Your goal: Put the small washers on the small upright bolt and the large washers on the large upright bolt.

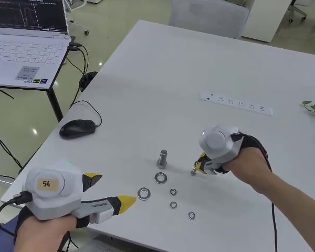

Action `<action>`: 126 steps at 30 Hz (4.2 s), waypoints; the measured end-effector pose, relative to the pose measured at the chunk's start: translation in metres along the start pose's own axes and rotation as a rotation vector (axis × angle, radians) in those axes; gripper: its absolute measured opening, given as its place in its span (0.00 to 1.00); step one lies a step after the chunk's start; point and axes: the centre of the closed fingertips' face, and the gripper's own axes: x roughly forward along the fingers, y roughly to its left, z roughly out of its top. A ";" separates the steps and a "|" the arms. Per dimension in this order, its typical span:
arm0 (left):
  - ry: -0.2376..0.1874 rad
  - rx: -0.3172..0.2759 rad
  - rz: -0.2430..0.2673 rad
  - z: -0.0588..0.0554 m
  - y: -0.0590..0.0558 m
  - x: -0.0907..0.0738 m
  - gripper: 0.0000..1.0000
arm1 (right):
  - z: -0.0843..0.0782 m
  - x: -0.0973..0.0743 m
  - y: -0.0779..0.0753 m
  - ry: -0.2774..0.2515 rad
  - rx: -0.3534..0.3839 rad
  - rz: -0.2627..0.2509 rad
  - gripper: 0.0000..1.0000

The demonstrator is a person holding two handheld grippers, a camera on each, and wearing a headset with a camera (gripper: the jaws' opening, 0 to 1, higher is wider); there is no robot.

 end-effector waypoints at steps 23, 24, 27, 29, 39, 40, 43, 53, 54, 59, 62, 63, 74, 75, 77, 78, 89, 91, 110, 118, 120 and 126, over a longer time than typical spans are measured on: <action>-0.001 -0.017 0.017 -0.004 0.006 -0.004 0.65 | -0.019 0.037 0.006 0.049 0.037 0.065 0.14; 0.000 -0.016 0.016 -0.004 0.006 -0.003 0.65 | -0.020 0.038 0.007 0.050 0.038 0.069 0.15; 0.001 -0.014 0.014 -0.003 0.004 -0.004 0.65 | -0.022 0.039 0.008 0.063 0.038 0.075 0.18; 0.002 -0.012 0.013 -0.003 0.004 -0.003 0.65 | -0.022 0.038 0.008 0.061 0.043 0.072 0.21; 0.001 0.000 0.001 0.001 0.000 0.000 0.65 | -0.029 0.016 0.001 -0.020 0.165 0.060 0.25; 0.002 0.003 -0.002 0.002 -0.001 0.000 0.64 | -0.033 0.012 0.002 -0.018 0.197 0.065 0.25; 0.003 0.007 -0.007 0.002 -0.002 0.002 0.64 | -0.042 0.005 0.005 -0.038 0.223 0.069 0.26; -0.002 0.033 -0.027 0.011 -0.012 0.008 0.64 | -0.064 -0.009 0.050 -0.056 0.153 0.107 0.37; -0.003 0.039 -0.030 0.013 -0.014 0.009 0.64 | -0.067 -0.007 0.056 -0.054 0.146 0.111 0.38; -0.007 0.049 -0.035 0.016 -0.015 0.010 0.64 | -0.070 -0.004 0.076 -0.050 0.118 0.130 0.39; -0.006 0.051 -0.031 0.016 -0.014 0.010 0.64 | -0.064 -0.002 0.092 -0.071 0.120 0.178 0.40; -0.006 0.050 -0.030 0.016 -0.014 0.009 0.64 | -0.063 -0.001 0.096 -0.070 0.111 0.185 0.40; -0.007 0.045 -0.022 0.015 -0.012 0.007 0.64 | -0.054 0.006 0.124 -0.067 -0.007 0.223 0.34; -0.006 0.047 -0.022 0.015 -0.012 0.007 0.64 | -0.054 0.006 0.125 -0.066 -0.014 0.226 0.33; -0.006 0.049 -0.024 0.015 -0.013 0.007 0.64 | -0.054 0.007 0.125 -0.062 -0.043 0.223 0.32; -0.006 0.049 -0.024 0.016 -0.013 0.007 0.64 | -0.054 0.007 0.125 -0.062 -0.056 0.219 0.31; -0.009 0.047 -0.027 0.016 -0.016 0.007 0.63 | -0.052 0.008 0.127 -0.081 -0.092 0.204 0.27; -0.009 0.047 -0.027 0.016 -0.016 0.007 0.63 | -0.051 0.008 0.128 -0.088 -0.092 0.203 0.25; -0.012 0.049 -0.025 0.017 -0.019 0.006 0.63 | -0.048 0.010 0.121 -0.098 0.000 0.148 0.14; -0.010 0.043 -0.019 0.014 -0.016 0.004 0.63 | -0.048 0.011 0.121 -0.105 0.008 0.143 0.14; -0.010 0.043 -0.018 0.014 -0.015 0.003 0.63 | -0.048 0.011 0.121 -0.103 -0.018 0.148 0.14; -0.008 0.045 -0.021 0.013 -0.016 0.004 0.63 | -0.048 0.011 0.123 -0.086 -0.139 0.225 0.15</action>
